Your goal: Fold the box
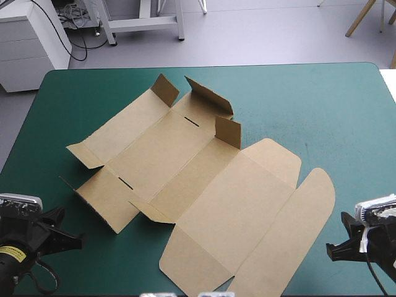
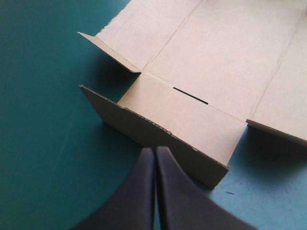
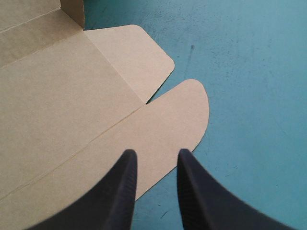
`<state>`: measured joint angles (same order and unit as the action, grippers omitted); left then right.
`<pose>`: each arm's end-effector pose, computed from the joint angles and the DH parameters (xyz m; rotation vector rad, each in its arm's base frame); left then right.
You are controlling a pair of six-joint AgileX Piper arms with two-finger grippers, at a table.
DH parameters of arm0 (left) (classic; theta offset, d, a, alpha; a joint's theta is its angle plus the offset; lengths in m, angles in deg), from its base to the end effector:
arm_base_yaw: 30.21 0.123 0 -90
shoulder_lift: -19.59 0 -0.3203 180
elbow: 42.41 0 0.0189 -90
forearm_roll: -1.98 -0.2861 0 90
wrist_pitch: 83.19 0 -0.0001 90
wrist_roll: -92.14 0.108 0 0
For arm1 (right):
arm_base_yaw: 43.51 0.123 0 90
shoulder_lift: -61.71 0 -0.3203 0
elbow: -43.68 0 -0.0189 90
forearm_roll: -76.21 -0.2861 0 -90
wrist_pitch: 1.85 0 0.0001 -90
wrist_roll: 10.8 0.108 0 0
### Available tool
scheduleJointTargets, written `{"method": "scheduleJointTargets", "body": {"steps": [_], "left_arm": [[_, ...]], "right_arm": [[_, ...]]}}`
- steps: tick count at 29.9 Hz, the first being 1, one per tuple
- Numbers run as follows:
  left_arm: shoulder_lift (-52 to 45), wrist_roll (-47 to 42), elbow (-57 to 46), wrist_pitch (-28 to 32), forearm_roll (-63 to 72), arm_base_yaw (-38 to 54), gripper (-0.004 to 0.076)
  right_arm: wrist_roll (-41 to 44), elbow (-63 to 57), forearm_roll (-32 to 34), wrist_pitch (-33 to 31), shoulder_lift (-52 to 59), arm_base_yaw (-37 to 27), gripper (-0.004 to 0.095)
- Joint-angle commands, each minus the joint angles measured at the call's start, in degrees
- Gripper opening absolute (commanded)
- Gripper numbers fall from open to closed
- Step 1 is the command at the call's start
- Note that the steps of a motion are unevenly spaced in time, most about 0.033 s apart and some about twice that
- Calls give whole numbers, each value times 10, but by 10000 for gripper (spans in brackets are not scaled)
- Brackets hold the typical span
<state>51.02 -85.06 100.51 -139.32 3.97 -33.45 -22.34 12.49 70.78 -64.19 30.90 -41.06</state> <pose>0.0745 -0.0073 0.3510 0.1100 2.1724 -0.0468 0.0571 0.0115 0.3774 -0.2641 2.1498 0.0252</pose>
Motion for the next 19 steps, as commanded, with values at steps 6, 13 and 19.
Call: {"method": "scheduleJointTargets", "body": {"steps": [6,13,19], "left_arm": [[13,-12,20,33,-8,-1,-10],[13,-12,20,33,-8,-1,-10],[13,-12,20,35,-8,-1,-10]], "right_arm": [[-2,18,-8,24,-12,2,392],[-2,18,-8,24,-12,2,391],[-19,18,-8,26,-12,2,403]]}}
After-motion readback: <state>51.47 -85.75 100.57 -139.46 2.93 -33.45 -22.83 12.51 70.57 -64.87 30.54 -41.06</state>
